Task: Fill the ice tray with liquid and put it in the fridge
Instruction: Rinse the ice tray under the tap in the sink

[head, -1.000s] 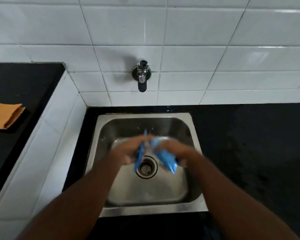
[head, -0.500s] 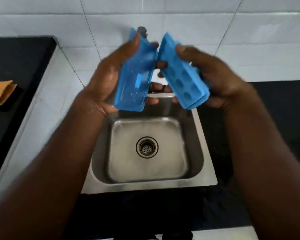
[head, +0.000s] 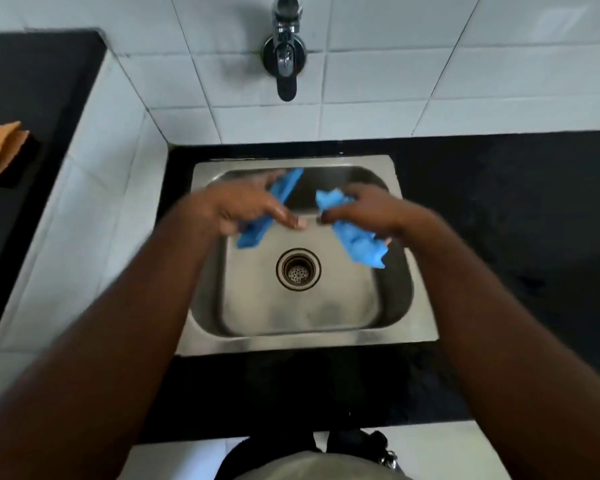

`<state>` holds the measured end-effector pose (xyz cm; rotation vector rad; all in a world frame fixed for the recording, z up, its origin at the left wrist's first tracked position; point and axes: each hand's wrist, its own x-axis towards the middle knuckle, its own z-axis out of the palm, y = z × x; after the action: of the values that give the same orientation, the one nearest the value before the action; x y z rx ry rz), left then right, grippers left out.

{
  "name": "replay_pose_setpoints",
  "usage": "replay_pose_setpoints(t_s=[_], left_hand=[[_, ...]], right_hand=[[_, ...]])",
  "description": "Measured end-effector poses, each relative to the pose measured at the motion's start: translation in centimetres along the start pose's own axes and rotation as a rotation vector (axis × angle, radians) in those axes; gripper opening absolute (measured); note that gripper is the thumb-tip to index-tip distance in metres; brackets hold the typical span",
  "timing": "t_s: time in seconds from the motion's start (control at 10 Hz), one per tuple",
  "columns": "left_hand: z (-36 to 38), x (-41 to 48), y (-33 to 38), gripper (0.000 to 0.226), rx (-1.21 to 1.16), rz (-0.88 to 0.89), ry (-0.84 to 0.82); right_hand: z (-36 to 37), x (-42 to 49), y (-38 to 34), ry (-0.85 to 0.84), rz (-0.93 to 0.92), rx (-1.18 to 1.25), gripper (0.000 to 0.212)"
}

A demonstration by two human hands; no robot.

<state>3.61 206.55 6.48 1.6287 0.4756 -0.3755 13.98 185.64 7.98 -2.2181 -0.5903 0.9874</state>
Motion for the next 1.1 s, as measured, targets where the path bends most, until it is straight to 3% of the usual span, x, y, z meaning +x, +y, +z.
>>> replay_pose_setpoints(t_s=[0.1, 0.2, 0.3, 0.4, 0.5, 0.6, 0.7, 0.8, 0.9, 1.0, 1.1], left_hand=[[-3.7, -2.2, 4.8, 0.062, -0.353, 0.322, -0.324], [-4.2, -2.6, 6.3, 0.114, -0.712, 0.283, -0.830], [-2.3, -0.7, 2.3, 0.129, -0.845, 0.015, -0.994], [0.7, 0.3, -6.7, 0.046, 0.254, -0.206, -0.199], [3.1, -0.7, -7.0, 0.066, 0.598, -0.361, 0.020], [1.2, -0.8, -2.4, 0.083, -0.008, -0.023, -0.051], [-1.6, -1.3, 0.8, 0.058, -0.623, 0.341, -0.600], [-2.3, -2.1, 0.8, 0.078, -0.855, 0.248, -0.891], [-1.2, -1.2, -2.6, 0.068, -0.384, 0.005, -0.654], [0.6, -2.6, -5.5, 0.040, 0.559, -0.413, -0.145], [0.1, -2.5, -2.2, 0.062, 0.265, -0.163, -0.033]], right_hand=[[-5.3, -3.1, -2.7, -0.235, -0.235, 0.744, 0.039], [-7.7, -4.4, -3.5, -0.711, -0.559, 1.091, 0.071], [-2.8, -0.9, -0.1, -0.671, -0.309, 1.038, 0.057], [4.6, 1.4, 4.9, -0.149, 0.095, -0.199, 0.049], [5.5, 1.8, 4.6, -0.056, 0.112, -0.358, 0.059], [1.1, 0.4, -0.3, -0.021, -0.132, 0.016, 0.036], [-3.7, -2.5, -4.4, -0.386, -0.422, 0.736, 0.043], [-4.1, -3.3, -4.6, -0.819, -0.535, 1.138, 0.058], [1.4, -1.3, -0.4, -0.277, -0.095, 0.560, 0.030], [5.6, -0.8, 2.9, -0.148, 0.194, -0.477, 0.030], [2.5, -0.4, 0.2, 0.033, -0.011, -0.270, 0.043]])
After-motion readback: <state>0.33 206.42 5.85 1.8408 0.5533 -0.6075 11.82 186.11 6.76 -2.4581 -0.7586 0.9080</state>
